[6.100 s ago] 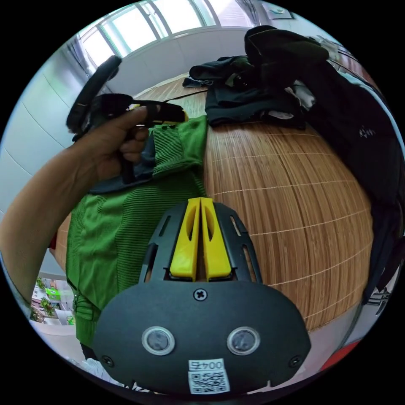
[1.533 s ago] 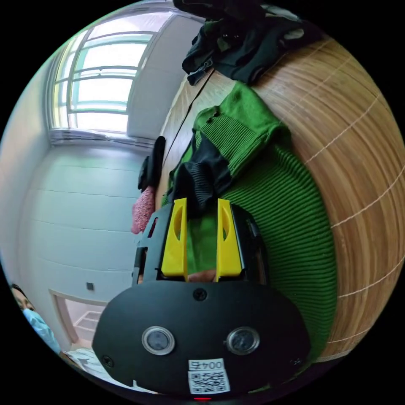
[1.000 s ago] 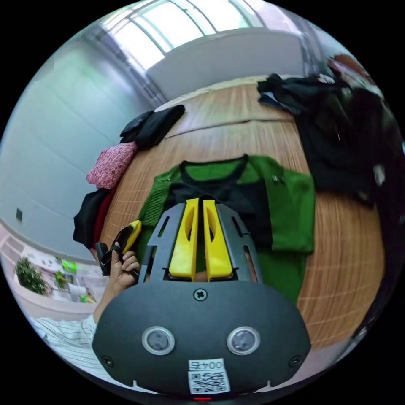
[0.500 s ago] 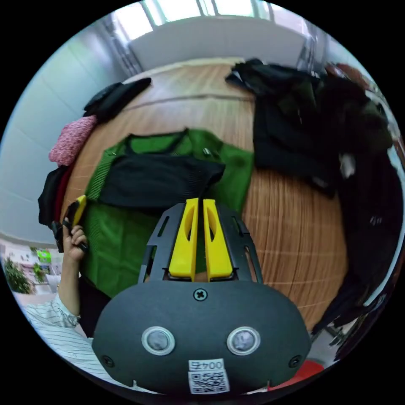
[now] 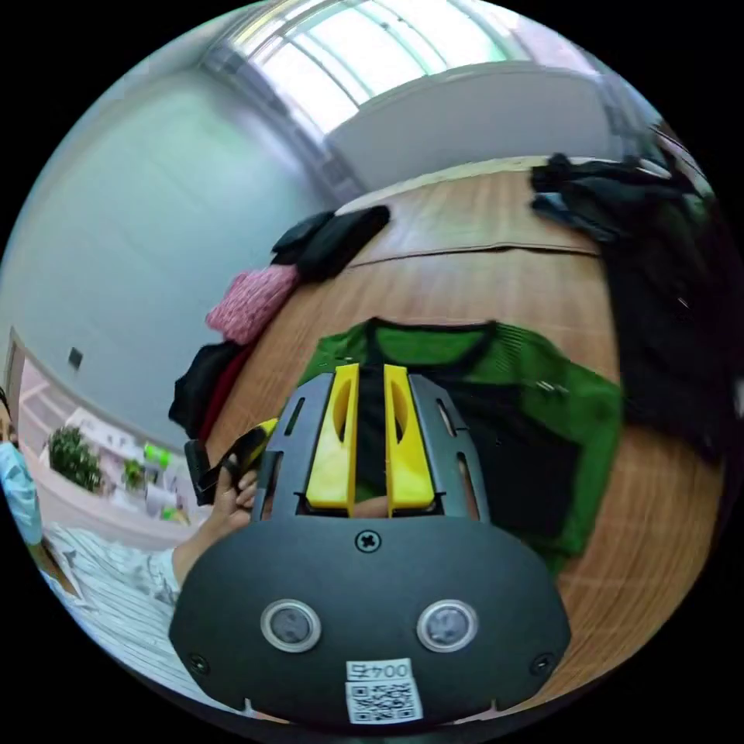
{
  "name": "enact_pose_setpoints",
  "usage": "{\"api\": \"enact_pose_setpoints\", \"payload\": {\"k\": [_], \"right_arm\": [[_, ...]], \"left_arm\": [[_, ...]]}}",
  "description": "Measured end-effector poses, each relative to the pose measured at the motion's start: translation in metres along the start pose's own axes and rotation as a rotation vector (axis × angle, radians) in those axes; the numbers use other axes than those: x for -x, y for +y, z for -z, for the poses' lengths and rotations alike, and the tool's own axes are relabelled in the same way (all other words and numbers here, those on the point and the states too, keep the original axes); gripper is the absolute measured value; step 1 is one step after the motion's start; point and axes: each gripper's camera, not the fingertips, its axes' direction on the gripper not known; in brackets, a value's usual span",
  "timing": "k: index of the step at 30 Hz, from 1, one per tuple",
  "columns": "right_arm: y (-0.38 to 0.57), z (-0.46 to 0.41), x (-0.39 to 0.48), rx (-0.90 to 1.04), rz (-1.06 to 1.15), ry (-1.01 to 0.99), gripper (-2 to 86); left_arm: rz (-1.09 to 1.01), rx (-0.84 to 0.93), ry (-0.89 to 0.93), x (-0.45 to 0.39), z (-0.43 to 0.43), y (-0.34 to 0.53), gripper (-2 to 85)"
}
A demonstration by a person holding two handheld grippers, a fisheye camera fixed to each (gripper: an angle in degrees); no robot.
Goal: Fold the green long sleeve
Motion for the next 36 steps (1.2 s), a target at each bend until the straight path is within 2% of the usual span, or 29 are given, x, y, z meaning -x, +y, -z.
{"api": "enact_pose_setpoints", "payload": {"k": [5,11,20,26,30,33,36], "right_arm": [[-0.121,-0.137,0.105,0.272,0.258,0.045,6.6],[-0.178,-0.249,0.158,0.510,0.448,0.201,7.5],[-0.199,-0.300,0.171,0.679,0.507,0.184,7.0],[-0.203,-0.297,0.186,0.672,0.572,0.220,0.2],[-0.214,-0.287,0.207,0.627,0.617,0.188,-0.5],[-0.232,-0.274,0.220,0.525,0.580,0.083,-0.6],[-0.239,-0.286,0.219,0.499,0.519,0.087,-0.3]], "left_arm": [[-0.046,0.109,-0.011,-0.012,-0.022,0.011,0.2],[-0.088,0.170,-0.040,-0.023,-0.041,0.022,0.2],[-0.076,0.214,-0.043,-0.024,-0.056,0.033,0.1],[-0.056,0.206,-0.034,-0.021,-0.058,0.040,0.2],[-0.064,0.199,-0.027,-0.023,-0.058,0.043,0.2],[-0.075,0.187,-0.014,-0.025,-0.057,0.045,0.3],[-0.068,0.184,-0.010,-0.024,-0.057,0.045,0.3]]}}
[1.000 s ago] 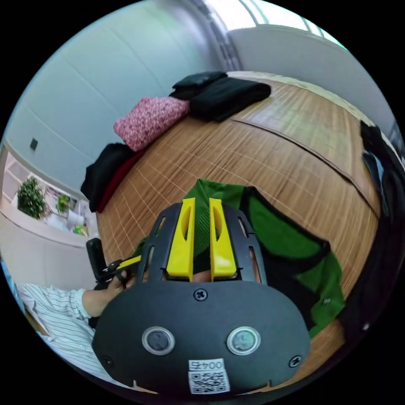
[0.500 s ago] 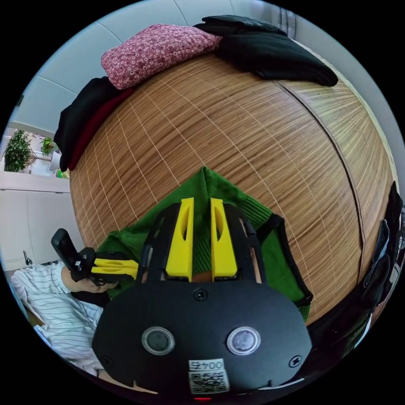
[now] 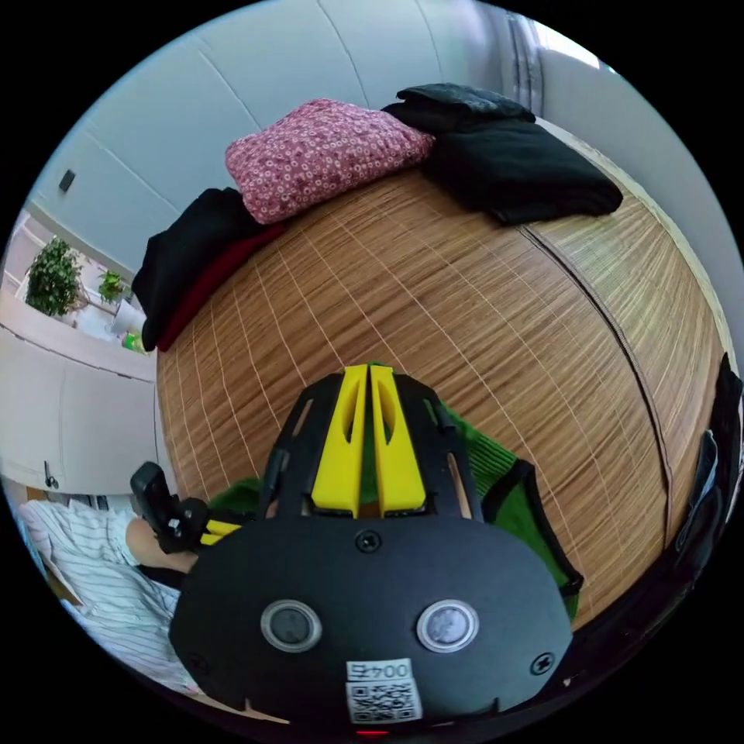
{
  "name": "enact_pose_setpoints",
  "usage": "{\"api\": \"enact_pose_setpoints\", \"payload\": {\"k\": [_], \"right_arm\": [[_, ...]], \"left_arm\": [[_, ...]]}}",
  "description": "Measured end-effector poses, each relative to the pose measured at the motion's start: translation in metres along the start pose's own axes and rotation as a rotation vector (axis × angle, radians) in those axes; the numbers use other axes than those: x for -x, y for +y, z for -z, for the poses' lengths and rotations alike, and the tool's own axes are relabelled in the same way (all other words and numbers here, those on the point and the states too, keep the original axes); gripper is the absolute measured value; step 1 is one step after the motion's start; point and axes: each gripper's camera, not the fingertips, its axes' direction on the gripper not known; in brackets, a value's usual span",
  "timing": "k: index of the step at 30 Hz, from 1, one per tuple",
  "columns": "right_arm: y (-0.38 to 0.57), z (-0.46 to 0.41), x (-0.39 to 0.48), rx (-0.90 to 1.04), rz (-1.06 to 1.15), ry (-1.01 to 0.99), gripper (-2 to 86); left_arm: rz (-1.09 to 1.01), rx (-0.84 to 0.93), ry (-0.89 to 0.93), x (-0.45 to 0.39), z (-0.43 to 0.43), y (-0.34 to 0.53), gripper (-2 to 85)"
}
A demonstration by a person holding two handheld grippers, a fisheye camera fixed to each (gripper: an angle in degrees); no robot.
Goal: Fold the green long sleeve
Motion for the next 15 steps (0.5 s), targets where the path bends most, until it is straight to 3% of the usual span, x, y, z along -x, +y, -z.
{"api": "enact_pose_setpoints", "payload": {"k": [4,15], "right_arm": [[-0.003,-0.041,-0.011,0.072,-0.128,-0.017,0.7],[0.058,0.031,-0.020,-0.219,-0.225,-0.091,-0.6]], "left_arm": [[0.011,0.002,0.010,0.002,-0.002,-0.002,0.2],[0.056,-0.008,0.002,0.006,-0.003,-0.009,0.2]]}}
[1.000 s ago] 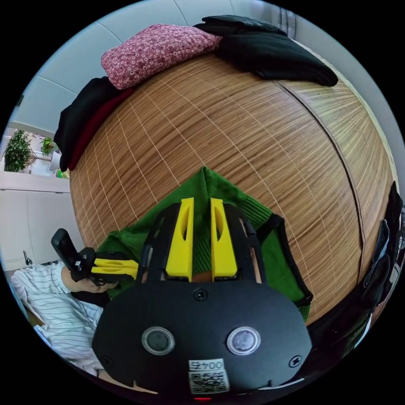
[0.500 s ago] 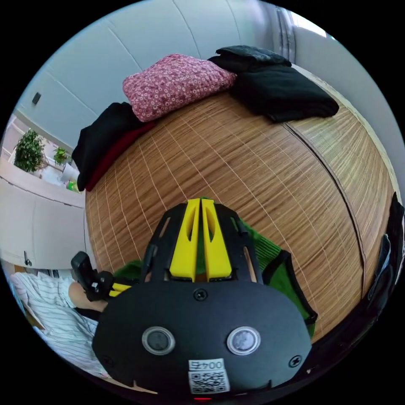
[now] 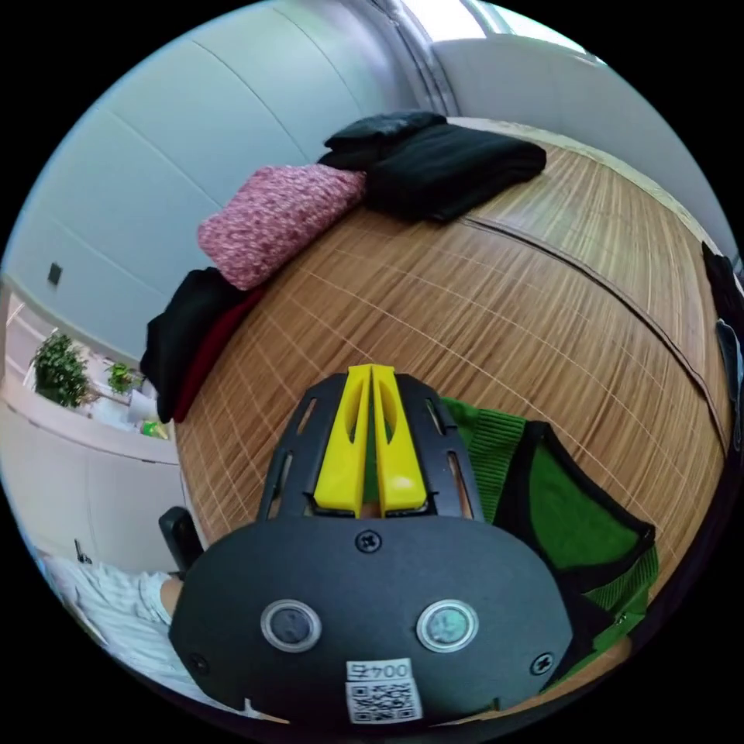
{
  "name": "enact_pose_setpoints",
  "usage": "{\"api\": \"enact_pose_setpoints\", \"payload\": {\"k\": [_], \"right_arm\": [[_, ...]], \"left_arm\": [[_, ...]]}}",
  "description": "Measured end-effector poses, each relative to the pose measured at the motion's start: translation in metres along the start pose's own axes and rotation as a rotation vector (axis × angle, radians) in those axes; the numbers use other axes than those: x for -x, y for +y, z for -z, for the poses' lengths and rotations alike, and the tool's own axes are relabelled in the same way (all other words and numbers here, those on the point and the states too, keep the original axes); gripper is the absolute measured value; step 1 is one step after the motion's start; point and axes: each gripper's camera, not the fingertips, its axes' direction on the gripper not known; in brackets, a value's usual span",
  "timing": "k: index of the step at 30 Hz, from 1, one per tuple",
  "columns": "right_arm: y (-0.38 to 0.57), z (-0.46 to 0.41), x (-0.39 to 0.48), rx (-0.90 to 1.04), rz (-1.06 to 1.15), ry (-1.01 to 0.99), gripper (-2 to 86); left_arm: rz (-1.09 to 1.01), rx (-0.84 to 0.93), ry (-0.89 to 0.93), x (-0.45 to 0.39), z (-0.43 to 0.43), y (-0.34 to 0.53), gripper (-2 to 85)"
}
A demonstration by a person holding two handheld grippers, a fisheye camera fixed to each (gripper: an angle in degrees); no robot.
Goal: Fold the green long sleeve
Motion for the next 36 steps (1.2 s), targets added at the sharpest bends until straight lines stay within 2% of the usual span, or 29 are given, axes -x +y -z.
{"api": "enact_pose_setpoints", "payload": {"k": [3,8,13,23,27,31,33,34,36], "right_arm": [[0.043,0.009,0.022,0.057,0.128,-0.095,-0.5],[0.116,-0.021,0.074,0.217,0.393,0.094,0.8],[0.133,-0.043,0.100,0.194,0.489,0.205,-0.2],[0.108,-0.049,0.125,0.295,0.465,0.182,-0.7],[0.120,-0.013,0.109,0.220,0.434,0.173,-0.7],[0.119,0.005,0.069,0.072,0.231,0.148,-0.8],[0.117,-0.013,0.067,0.104,0.218,0.150,-0.7],[0.117,-0.034,0.070,0.179,0.237,0.185,-0.8],[0.120,-0.038,0.081,0.129,0.274,0.254,-0.8]], "left_arm": [[0.002,0.000,-0.006,-0.002,0.000,-0.003,0.1],[0.004,-0.005,-0.009,-0.004,0.000,-0.008,0.2],[0.009,-0.005,-0.009,-0.004,0.000,-0.013,0.2],[0.031,0.003,-0.006,-0.002,0.001,-0.025,0.2],[0.037,-0.003,0.000,0.000,0.004,-0.028,0.1],[0.032,-0.002,-0.003,-0.001,0.005,-0.032,0.1],[0.029,0.002,-0.007,-0.001,0.005,-0.033,0.2],[0.028,0.006,-0.009,-0.001,0.005,-0.034,0.2],[0.025,0.010,-0.013,-0.001,0.005,-0.035,0.2]]}}
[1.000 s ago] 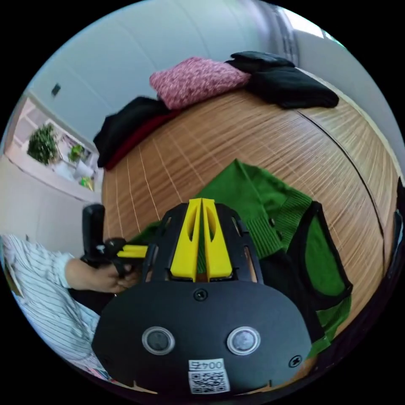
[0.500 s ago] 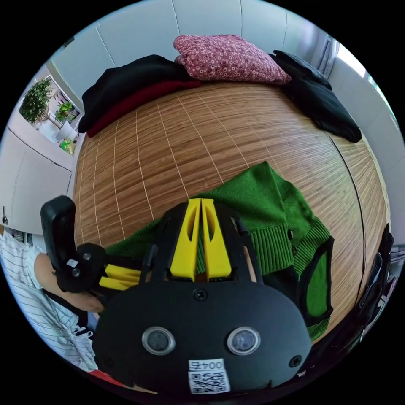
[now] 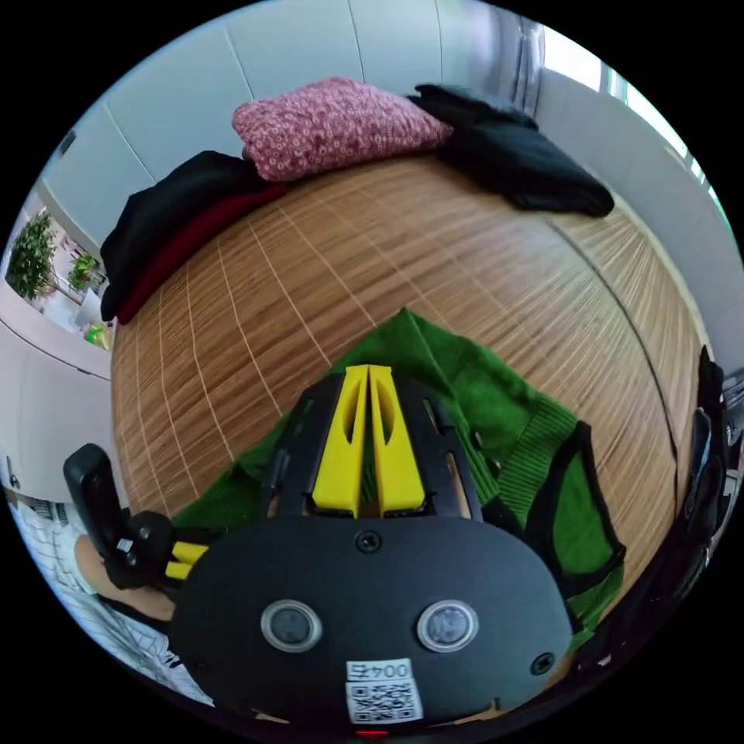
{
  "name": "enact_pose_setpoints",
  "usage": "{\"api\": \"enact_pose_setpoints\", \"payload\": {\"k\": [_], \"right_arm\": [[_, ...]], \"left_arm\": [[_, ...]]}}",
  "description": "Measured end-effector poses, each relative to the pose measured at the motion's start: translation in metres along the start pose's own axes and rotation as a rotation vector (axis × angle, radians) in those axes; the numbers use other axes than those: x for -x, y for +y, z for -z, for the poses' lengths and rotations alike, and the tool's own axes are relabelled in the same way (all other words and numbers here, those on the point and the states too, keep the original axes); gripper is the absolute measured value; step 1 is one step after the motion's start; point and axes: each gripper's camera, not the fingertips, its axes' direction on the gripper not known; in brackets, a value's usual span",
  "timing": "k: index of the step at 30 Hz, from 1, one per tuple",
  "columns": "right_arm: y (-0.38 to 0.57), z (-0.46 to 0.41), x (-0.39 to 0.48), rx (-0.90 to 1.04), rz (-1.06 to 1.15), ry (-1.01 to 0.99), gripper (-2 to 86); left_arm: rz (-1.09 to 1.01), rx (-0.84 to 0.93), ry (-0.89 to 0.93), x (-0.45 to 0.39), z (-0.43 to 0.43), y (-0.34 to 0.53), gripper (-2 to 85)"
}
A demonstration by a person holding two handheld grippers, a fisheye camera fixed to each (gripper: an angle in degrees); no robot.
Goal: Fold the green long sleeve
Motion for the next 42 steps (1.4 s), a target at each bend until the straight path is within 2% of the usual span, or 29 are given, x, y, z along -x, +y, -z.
{"api": "enact_pose_setpoints", "payload": {"k": [2,6,8,12,14,16,17,19,20,22,25,28,30,33,35,37,40,42], "right_arm": [[0.004,0.010,0.008,0.013,0.008,0.066,-0.8],[0.062,0.058,0.005,-0.143,-0.041,0.113,-0.8],[0.129,0.092,-0.016,-0.231,-0.155,0.141,-0.8],[0.255,0.126,-0.076,-0.275,-0.438,0.218,-0.8],[0.335,0.127,-0.128,-0.199,-0.648,0.235,-0.8],[0.379,0.115,-0.157,-0.101,-0.691,0.189,-0.7],[0.403,0.131,-0.164,-0.210,-0.740,0.107,-0.7],[0.426,0.154,-0.168,-0.287,-0.840,0.086,-0.7],[0.437,0.169,-0.163,-0.365,-0.830,0.082,-0.7],[0.450,0.175,-0.155,-0.381,-0.823,0.112,-0.7],[0.456,0.143,-0.156,-0.101,-0.815,0.145,-0.8],[0.472,0.184,-0.124,-0.253,-0.793,0.257,-0.8],[0.481,0.194,-0.101,-0.257,-0.736,0.291,-0.8],[0.497,0.159,-0.082,-0.010,-0.653,0.309,-0.7],[0.515,0.161,-0.069,-0.071,-0.607,0.355,-0.7],[0.518,0.174,-0.065,-0.017,-0.651,0.441,-0.7],[0.546,0.220,-0.016,-0.203,-0.633,0.622,-0.7],[0.574,0.234,0.015,-0.244,-0.631,0.667,-0.7]], "left_arm": [[0.001,0.003,0.000,0.001,0.001,-0.001,0.2],[0.005,0.005,0.002,0.004,0.003,-0.002,0.2],[0.010,0.004,0.003,0.008,0.004,-0.002,0.2],[0.016,0.000,0.004,0.012,0.007,0.000,0.2],[0.015,-0.001,0.000,0.014,0.009,0.002,0.2],[0.013,-0.003,-0.003,0.016,0.010,0.004,0.2],[0.012,-0.002,-0.003,0.017,0.010,0.005,0.2],[0.012,-0.005,-0.004,0.020,0.012,0.008,0.2],[0.011,-0.006,-0.005,0.022,0.012,0.010,0.2],[0.008,-0.004,-0.008,0.025,0.013,0.013,0.2],[0.000,0.001,-0.011,0.029,0.013,0.018,0.2],[-0.004,-0.004,-0.007,0.036,0.015,0.026,0.2],[-0.002,-0.009,-0.005,0.041,0.016,0.032,0.2],[-0.005,-0.010,-0.004,0.049,0.017,0.041,0.2],[-0.006,-0.007,-0.002,0.056,0.017,0.049,0.2],[-0.005,-0.010,0.004,0.063,0.018,0.057,0.1],[-0.019,-0.022,0.021,0.072,0.021,0.071,0.2],[-0.040,-0.040,0.028,0.076,0.023,0.082,0.2]]}}
